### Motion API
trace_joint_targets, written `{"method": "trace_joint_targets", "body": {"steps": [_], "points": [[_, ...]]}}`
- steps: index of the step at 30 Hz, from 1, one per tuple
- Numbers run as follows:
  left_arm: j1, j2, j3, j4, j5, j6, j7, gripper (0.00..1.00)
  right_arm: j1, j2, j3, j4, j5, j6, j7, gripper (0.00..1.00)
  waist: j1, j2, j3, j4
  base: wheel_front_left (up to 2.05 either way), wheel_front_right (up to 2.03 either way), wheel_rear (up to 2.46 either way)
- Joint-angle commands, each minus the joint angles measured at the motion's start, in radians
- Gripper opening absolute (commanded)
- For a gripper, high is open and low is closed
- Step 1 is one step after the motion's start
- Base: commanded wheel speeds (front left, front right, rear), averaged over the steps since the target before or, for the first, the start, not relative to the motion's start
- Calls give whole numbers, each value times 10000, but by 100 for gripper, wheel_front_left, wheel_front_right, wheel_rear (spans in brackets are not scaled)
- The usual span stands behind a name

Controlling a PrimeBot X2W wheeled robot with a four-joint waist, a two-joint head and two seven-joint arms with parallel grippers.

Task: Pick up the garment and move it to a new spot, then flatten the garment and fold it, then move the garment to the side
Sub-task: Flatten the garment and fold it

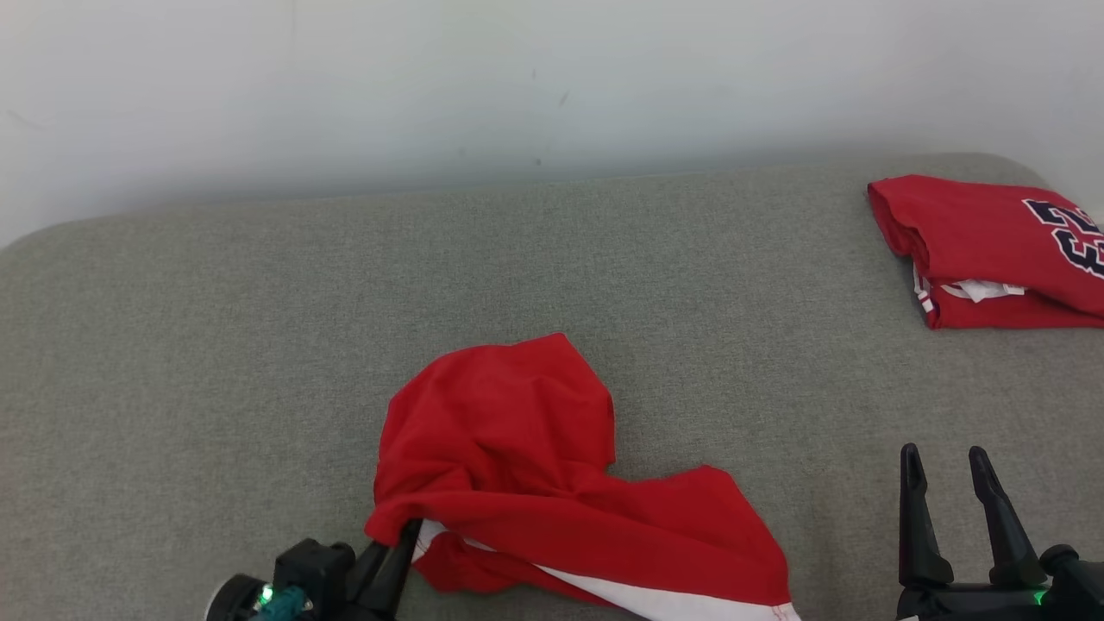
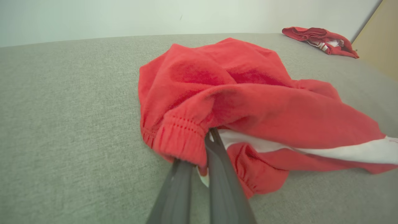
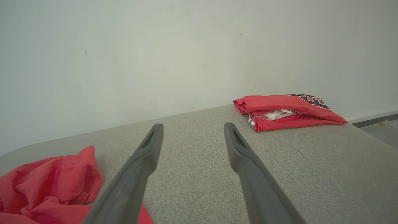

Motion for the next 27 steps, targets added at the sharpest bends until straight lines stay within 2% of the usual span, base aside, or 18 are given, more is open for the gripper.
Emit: {"method": "trace_joint_targets", "body": {"steps": [1, 5, 10, 11, 12, 27], "points": [[-188, 81, -11, 37, -91, 23, -31, 0, -84, 3, 30, 32, 26, -28, -48, 100, -1, -1, 32, -26, 0, 0, 0], [-655, 428, -81, 294, -263, 23, -31, 0, -196, -36, 67, 225, 46, -28, -99, 100, -1, -1, 82, -106, 0, 0, 0], [-551, 506, -478, 657, -610, 21, -31, 0, -212, -54, 36, 439, 91, -28, -171, 100, -1, -1, 36, -148, 0, 0, 0], [-492, 483, -488, 668, -641, 21, -31, 43, -182, -50, 26, 469, 93, -28, -191, 100, -1, -1, 5, -132, 0, 0, 0], [-401, 453, -493, 662, -653, 21, -31, 100, -143, -45, 4, 498, 92, -28, -204, 100, -1, -1, -32, -104, 0, 0, 0], [2022, -241, 1306, -1542, 107, 246, -31, 100, 301, -23, -173, 534, 136, -28, -254, 100, -1, -1, -651, 727, 0, 0, 0]]}}
